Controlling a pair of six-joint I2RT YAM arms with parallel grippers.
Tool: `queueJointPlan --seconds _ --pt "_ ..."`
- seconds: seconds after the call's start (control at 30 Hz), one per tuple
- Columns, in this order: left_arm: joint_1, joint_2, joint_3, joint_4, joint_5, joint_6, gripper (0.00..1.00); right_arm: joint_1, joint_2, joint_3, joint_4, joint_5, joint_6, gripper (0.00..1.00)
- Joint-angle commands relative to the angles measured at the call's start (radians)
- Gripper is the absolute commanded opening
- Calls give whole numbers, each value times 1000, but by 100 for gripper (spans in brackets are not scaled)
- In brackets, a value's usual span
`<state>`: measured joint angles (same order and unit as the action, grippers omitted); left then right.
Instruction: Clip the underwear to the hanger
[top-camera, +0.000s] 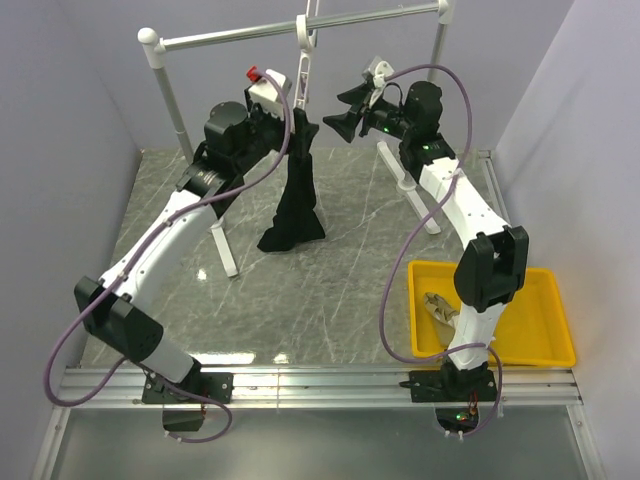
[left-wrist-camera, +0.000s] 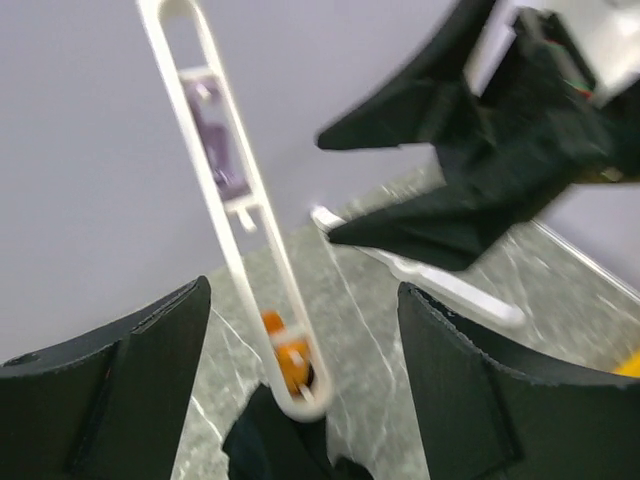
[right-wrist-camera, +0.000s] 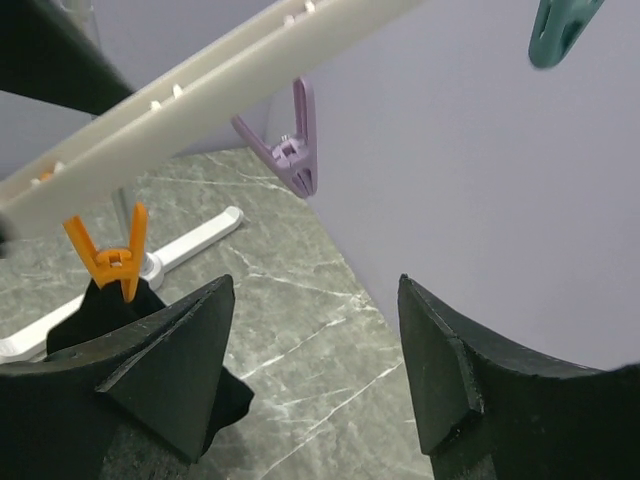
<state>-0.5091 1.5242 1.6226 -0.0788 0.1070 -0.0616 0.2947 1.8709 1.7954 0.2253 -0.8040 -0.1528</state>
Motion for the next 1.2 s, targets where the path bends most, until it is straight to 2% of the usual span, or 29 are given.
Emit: queueJointPlan --seconds 0.0,0.3,0.4,0.43,0.53,0.73,0.93,1.17 --pt "-6 57 101 -24 -104 14 80 -2 -10 71 56 -27 -20 73" --pt "-5 99 171 -99 -148 49 72 3 14 128 17 -40 -14 73" --pt "4 99 177 -122 -130 49 63 12 19 150 -12 -43 -30 73" --pt "14 94 171 -122 -121 49 54 15 19 156 -29 -44 -40 73" --pt "29 87 174 -137 -80 91 38 26 25 183 -59 -40 -56 73" --pt "50 71 174 -162 32 117 24 47 43 226 -90 -34 -34 72" --pt "76 74 206 -216 126 123 15 69 50 246 -107 3 -65 72" --pt "83 65 204 -228 212 109 11 106 65 286 -145 52 -111 74"
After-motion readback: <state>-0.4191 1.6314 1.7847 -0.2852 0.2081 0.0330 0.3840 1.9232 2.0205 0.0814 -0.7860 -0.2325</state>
